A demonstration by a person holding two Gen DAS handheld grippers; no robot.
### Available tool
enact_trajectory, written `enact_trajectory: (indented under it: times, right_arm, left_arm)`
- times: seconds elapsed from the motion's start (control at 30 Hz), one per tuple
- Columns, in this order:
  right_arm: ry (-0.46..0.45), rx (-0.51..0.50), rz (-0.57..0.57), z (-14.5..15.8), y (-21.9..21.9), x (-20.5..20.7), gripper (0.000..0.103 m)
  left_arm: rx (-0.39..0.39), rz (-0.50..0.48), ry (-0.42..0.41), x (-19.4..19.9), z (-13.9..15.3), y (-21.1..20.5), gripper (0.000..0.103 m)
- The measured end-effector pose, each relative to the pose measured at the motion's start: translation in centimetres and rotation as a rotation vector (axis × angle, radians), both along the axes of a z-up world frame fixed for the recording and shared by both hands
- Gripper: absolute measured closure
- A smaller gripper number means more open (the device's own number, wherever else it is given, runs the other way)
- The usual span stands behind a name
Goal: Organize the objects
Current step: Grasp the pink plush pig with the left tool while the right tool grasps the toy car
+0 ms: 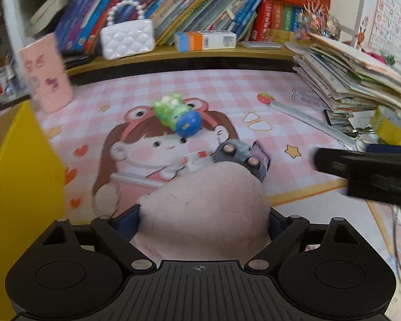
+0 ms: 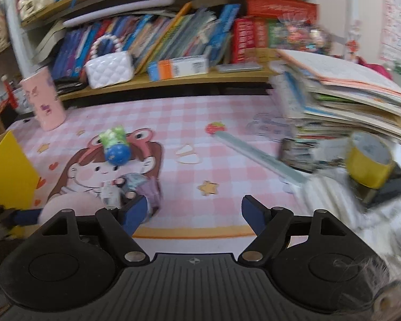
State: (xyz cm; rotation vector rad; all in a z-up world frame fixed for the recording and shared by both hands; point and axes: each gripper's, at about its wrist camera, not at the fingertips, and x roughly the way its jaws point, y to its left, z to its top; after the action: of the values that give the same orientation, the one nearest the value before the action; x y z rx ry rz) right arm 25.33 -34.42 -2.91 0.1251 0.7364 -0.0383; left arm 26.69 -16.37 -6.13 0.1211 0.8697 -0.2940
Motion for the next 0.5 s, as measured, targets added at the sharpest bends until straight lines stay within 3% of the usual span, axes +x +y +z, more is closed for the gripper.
enact_trajectory:
  times: [0.23, 0.4, 0.5]
  right_arm:
    - [-0.009, -0.052, 0.144, -3.0, 2.8, 4.4, 0.029]
    - [0.021, -0.046, 0.209, -4.7, 4.3, 7.0, 0.039]
    - [0.075, -0.014, 0.214, -5.8, 4.3, 8.0, 0.053]
  left_arm:
    - [-0.039, 0.064, 0.027, -3.3, 1.4, 3.3, 0.011]
    - [-0.049, 0.065, 0.021, -4.6, 2.1, 3.4, 0.011]
    - [-0.045, 0.056, 0.009, -5.2, 2.4, 3.4, 0.011]
